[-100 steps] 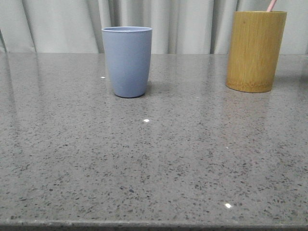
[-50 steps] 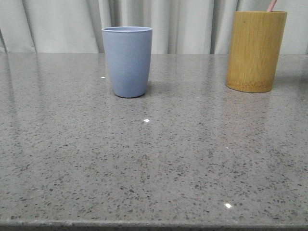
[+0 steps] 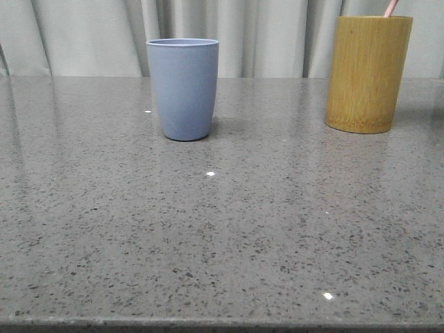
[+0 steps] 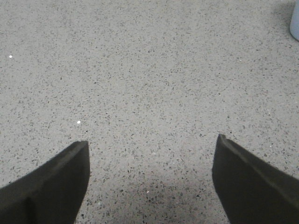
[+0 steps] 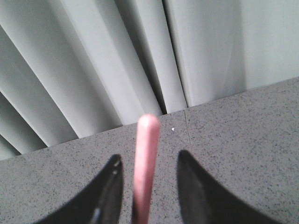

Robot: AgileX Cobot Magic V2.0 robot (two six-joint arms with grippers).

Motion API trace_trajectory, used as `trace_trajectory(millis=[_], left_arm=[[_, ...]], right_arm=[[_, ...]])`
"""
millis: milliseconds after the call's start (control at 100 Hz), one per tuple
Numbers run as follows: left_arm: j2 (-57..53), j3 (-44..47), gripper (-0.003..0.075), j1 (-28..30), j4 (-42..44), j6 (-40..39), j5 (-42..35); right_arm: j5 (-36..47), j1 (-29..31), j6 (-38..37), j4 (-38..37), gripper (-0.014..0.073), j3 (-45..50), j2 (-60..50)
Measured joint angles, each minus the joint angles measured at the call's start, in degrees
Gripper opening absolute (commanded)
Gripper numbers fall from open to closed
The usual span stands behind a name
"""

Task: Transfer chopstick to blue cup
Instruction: 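Carry the pink stick with the right gripper over the blue cup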

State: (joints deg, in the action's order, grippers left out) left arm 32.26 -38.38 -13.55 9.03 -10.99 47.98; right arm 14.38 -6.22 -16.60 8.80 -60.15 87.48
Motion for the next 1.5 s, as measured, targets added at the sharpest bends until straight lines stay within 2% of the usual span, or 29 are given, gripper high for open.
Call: trace_trajectory(millis=[200,340,700,910,1160,1310,1500], left_arm=[[0.0,0.0,0.0536,0.0,0.0,0.0,0.0],[0.0,0.0,0.0536,0.0,0.0,0.0,0.0],[0.0,0.0,0.0536,0.0,0.0,0.0,0.0],[0.0,0.0,0.0536,0.0,0.0,0.0,0.0],[0.0,0.0,0.0536,0.0,0.0,0.0,0.0],[0.0,0.0,0.0536,0.0,0.0,0.0,0.0],[0.0,0.0,0.0536,0.0,0.1,0.0,0.0]], right_arm=[[1.4,-0.1,0.0,0.0,0.0001,0.0,0.0],[2.0,-0.5,0.0,0.0,-0.0065,0.0,0.0],[2.0,-0.6,-0.1,0.0,-0.0067,-0.4,-1.1],[1.3,-0.6,-0.1,0.0,-0.0067,-4.8,-3.5],[-6.9,-1.2,-0.1,0.0,-0.0067,-14.3,-5.8],[-11.3,-4.8,-0.1,0.0,-0.0067,-19.5,-6.1],[-11.1,-12.9,-0.1,0.0,-0.0067,-20.4,-5.9]])
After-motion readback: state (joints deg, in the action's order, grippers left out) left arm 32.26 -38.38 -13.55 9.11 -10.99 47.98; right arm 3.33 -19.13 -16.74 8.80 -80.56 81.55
